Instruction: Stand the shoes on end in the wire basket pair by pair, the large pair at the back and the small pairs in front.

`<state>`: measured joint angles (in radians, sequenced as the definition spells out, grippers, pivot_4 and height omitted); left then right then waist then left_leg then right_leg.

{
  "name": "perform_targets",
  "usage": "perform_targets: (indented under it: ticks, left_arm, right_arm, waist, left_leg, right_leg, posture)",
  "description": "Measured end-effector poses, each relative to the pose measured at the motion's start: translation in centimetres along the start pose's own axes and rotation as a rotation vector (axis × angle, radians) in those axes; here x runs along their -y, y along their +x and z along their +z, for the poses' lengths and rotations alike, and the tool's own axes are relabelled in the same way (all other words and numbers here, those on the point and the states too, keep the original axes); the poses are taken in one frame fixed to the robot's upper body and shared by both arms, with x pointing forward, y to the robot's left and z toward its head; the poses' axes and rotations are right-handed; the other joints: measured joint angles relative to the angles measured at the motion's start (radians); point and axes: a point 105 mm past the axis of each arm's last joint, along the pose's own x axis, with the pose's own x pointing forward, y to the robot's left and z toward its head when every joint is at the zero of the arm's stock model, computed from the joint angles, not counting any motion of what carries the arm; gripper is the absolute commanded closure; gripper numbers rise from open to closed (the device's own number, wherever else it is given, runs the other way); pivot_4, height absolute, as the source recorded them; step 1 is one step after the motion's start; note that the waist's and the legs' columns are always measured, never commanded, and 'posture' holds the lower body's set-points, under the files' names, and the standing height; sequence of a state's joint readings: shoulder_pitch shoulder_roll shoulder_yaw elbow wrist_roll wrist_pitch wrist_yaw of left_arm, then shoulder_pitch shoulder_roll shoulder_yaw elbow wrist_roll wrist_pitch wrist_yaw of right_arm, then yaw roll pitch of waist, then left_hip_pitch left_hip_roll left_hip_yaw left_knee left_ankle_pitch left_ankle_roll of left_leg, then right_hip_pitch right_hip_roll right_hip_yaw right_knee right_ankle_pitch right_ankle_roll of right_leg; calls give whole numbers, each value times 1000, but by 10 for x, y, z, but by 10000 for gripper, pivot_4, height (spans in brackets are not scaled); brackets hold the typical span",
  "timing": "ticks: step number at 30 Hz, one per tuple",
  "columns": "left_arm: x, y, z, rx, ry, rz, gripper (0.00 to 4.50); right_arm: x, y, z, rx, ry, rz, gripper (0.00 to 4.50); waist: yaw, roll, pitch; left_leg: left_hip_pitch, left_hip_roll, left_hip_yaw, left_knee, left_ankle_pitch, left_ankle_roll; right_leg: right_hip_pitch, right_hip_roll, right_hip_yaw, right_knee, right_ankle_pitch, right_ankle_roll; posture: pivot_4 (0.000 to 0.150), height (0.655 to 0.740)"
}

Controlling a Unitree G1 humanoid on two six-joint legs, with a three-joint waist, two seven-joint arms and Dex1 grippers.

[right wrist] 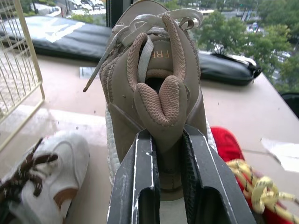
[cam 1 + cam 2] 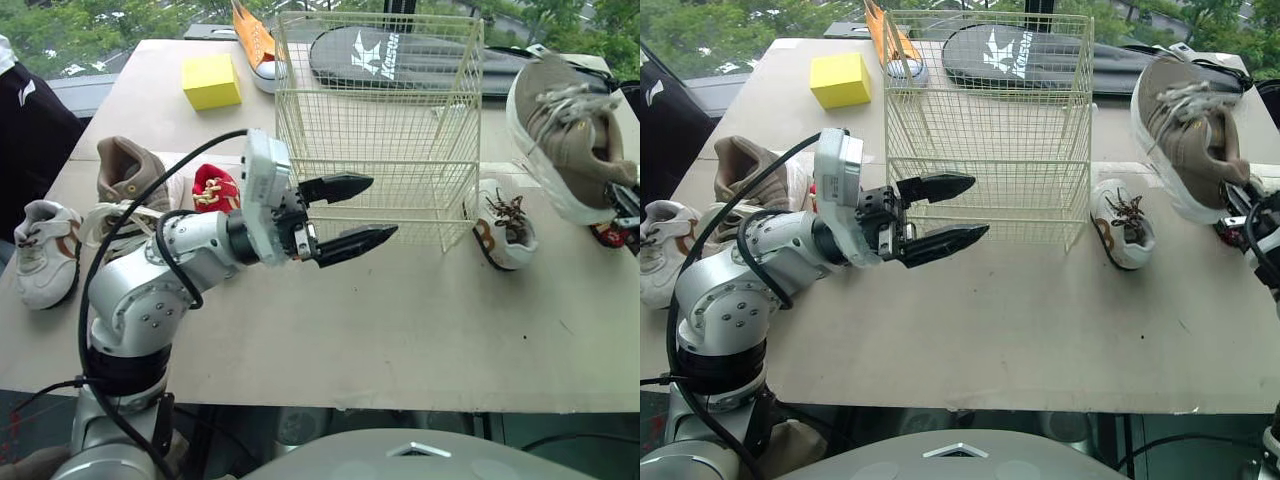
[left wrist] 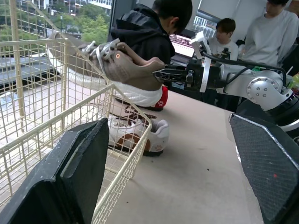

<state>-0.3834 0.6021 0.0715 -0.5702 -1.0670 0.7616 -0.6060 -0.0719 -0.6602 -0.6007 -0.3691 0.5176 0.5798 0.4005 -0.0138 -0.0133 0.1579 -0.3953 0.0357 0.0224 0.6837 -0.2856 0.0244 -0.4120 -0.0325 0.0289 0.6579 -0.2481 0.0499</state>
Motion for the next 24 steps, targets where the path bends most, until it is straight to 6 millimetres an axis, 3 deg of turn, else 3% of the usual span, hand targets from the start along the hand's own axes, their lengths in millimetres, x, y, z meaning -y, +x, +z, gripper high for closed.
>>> perform_targets:
  ticks: [4, 6, 10, 13, 16, 19, 21, 24]
  left_arm:
    - [-17, -4, 21, 107, -63, 83, 0]
    - [-31, -9, 42, 191, -92, 142, 0]
    - [-60, -21, 78, 317, -112, 280, 0]
    - [-85, -39, 110, 443, -100, 421, 0]
    - [-113, -58, 128, 498, -93, 574, 0]
    - [-143, -82, 158, 510, -156, 662, 0]
    - [-142, -100, 191, 552, -152, 648, 0]
    - [-133, -104, 210, 513, -180, 548, 0]
  right_arm:
    - [-5, 17, 50, 154, -51, 37, 44895]
    - [-16, 27, 86, 255, -86, 94, 44895]
    - [-42, 38, 128, 366, -132, 235, 44895]
    - [-61, 44, 151, 422, -180, 361, 44895]
    - [-78, 44, 170, 469, -225, 488, 44895]
    - [-103, 36, 186, 465, -349, 733, 44895]
    - [-120, 21, 191, 463, -454, 905, 44895]
    - [-134, 15, 187, 442, -516, 1074, 44895]
  waist:
    - [0, 1, 1]
    - [-1, 1, 2]
    - [2, 1, 2]
    - [5, 1, 2]
    - [5, 0, 2]
    - [3, -4, 13]
    - [-2, -6, 14]
    - [-2, -7, 15]
  left_leg:
    - [0, 0, -1, 0, 0, 0]
    - [-1, 0, -1, 0, 0, 0]
    - [-2, 0, -2, 1, 0, 0]
    - [-3, 0, -2, 0, 0, 0]
    - [-4, -1, -2, 0, 1, -1]
    - [-7, -1, -3, 1, 1, -1]
    - [-6, 0, -3, -1, 1, -2]
    - [-7, -1, -2, -1, 3, -5]
  right_leg:
    - [-1, 0, -1, 1, 0, 0]
    - [-1, 0, -1, 1, 0, 0]
    - [-1, 0, -2, 0, 0, 0]
    - [-1, -1, -3, -1, 0, 0]
    - [-2, -2, -4, -2, 0, 0]
    - [-6, -1, -5, 1, 1, 0]
    - [-5, -1, -6, -2, 0, 0]
    - [-6, -3, -6, -2, 0, 1]
  posture:
    - [1500, 7400]
    - [1500, 7400]
    - [1500, 7400]
    - [1500, 7400]
    - [1500, 7400]
    - [1500, 7400]
    - [1500, 7400]
    - [1500, 7400]
